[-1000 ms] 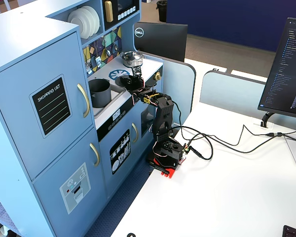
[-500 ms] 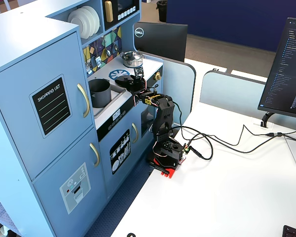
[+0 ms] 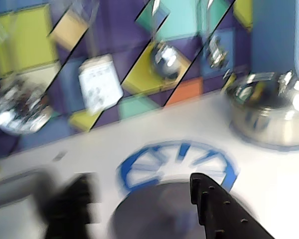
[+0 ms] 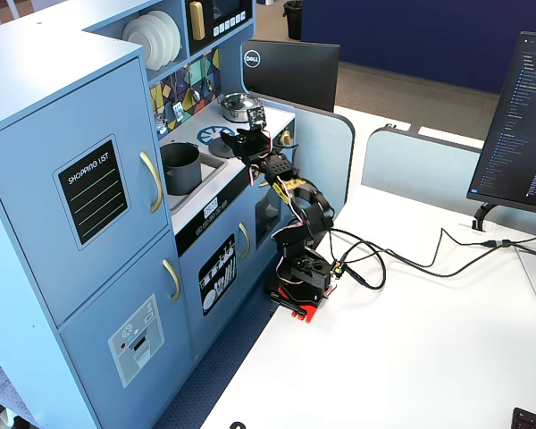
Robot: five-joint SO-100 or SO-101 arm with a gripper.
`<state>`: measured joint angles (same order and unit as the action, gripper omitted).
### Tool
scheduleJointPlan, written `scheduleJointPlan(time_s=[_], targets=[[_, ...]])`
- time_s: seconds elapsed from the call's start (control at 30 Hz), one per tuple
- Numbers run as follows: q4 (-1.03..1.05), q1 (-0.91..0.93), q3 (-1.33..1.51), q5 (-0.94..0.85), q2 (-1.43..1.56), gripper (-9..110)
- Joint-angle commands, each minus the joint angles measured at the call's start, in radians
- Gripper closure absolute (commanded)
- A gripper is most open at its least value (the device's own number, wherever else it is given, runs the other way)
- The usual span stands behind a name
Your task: Take off the lid from the gray recipient and place it on the counter
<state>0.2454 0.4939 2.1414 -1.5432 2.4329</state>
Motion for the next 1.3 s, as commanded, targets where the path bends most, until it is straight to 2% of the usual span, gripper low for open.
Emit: scheduleJointPlan(time_s=[0.0, 0.07, 0.13, 0.27, 0.37, 0.47, 0.7, 0.8, 0.87, 0.97, 1.1, 1.27], targets=[[0.752, -0.077, -0.103, -0.018, 0.264, 102], [0.942, -0.169, -0.083, -0.021, 0.302, 102], [1.009, -0.273, -0.012, 0.043, 0.313, 102], [0.922, -0.463, 0.249, 0.08, 0.351, 102], [0.815, -0.558, 0.468, 0.095, 0.423, 102], [0.792, -0.617, 0.64, 0.098, 0.514, 102], [1.063, -0.638, 0.822, 0.166, 0.741, 102], [1.178, -0.637, 0.85, 0.196, 0.742, 102], [1.264, -0.627, 0.861, 0.153, 0.742, 101], [1.261, -0.609, 0.861, 0.189, 0.742, 101], [1.281, -0.589, 0.861, 0.04, 0.744, 100], [1.282, -0.561, 0.861, 0.032, 0.744, 98]])
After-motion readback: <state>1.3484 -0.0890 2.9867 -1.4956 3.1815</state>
